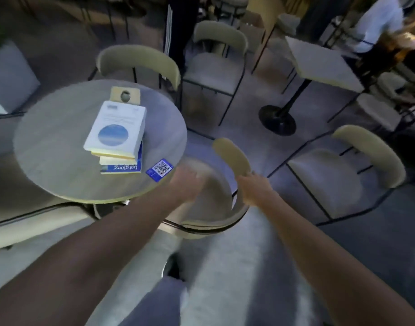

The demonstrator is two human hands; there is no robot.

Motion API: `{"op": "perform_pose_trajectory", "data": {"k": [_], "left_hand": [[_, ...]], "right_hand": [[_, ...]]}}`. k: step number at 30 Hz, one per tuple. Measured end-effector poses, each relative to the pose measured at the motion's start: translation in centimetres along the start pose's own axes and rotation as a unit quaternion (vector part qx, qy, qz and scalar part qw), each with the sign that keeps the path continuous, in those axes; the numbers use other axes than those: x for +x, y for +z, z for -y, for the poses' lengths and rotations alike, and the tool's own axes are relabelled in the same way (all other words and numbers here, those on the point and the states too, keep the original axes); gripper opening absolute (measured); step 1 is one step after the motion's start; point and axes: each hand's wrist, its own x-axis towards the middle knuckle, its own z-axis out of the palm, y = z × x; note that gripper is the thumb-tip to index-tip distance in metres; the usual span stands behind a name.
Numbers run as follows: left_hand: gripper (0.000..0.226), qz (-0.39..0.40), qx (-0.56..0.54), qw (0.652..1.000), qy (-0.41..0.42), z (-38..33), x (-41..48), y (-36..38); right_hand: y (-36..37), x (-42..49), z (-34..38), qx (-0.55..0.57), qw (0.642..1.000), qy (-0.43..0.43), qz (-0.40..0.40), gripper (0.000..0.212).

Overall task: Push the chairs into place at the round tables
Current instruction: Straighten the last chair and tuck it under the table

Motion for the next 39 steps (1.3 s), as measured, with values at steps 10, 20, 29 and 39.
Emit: {"op": "perform_pose_trajectory", "data": {"k": [10, 20, 29, 39], "left_hand": [[0.038, 0.061, -0.050, 0.985, -0.155, -0.7, 6.1, -1.1], [0.040, 0.105, -0.099, 0.931, -0.336, -4.8, 7.2, -0.7], [0.039, 0.101, -0.242, 0.814, -0.519, -16.1, 8.9, -2.6], [0.037, 0.088, -0.265, 0.785, -0.553, -23.2, 10.5, -3.3]], "right_hand": [[-0.8, 10.1, -2.2, -0.072, 0.980, -0.163, -0.083, 0.038], [0.1, 16.1, -3.3, -0.103, 0.934, -0.336, -0.063, 0.037], [2.2, 17.2, -8.2, -0.186, 0.854, -0.481, -0.066, 0.045], [5.2, 17.1, -11.7, -0.224, 0.822, -0.519, -0.062, 0.045]]}}
